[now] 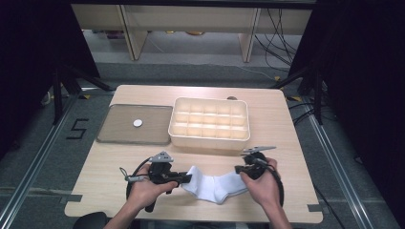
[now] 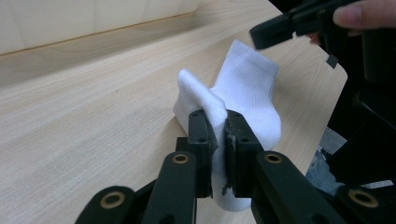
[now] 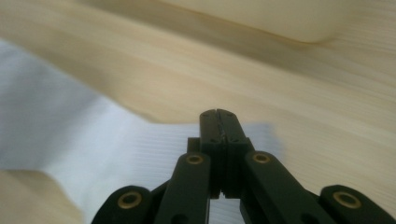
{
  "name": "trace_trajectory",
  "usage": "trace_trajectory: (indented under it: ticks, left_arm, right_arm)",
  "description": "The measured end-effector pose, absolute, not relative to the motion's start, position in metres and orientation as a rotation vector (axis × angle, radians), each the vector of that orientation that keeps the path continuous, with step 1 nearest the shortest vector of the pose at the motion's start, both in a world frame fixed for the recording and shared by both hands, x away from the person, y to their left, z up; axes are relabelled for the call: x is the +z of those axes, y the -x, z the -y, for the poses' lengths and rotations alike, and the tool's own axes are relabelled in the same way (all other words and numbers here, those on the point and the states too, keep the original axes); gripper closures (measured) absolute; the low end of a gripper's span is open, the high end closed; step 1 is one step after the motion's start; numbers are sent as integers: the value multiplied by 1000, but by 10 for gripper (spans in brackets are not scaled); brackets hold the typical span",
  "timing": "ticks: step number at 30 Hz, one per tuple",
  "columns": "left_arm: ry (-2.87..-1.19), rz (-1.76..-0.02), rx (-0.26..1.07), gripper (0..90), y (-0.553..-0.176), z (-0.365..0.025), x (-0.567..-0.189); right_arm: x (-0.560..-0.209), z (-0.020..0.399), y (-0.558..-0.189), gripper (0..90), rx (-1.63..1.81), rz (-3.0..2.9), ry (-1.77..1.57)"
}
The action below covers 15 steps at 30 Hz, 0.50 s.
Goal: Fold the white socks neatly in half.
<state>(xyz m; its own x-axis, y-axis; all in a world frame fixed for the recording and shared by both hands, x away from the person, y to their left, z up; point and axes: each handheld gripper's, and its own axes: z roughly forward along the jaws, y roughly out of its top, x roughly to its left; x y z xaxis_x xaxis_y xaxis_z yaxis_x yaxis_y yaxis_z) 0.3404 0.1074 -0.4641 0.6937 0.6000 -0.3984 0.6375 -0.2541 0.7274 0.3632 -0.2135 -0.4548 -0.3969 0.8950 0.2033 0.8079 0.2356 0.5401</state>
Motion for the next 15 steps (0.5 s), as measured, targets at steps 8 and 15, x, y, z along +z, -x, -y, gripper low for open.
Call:
trace_trajectory:
  ticks: [8,15]
  left_arm:
    - [-1937,-961,-50,821,-340,-106,-464]
    - [-1940,-949,-55,821,-341,-107,-462]
  right_arm:
    - [-465,247,-364,900,718,-2278,-1778]
    - [-479,240,-364,900,705,-2337,-1758]
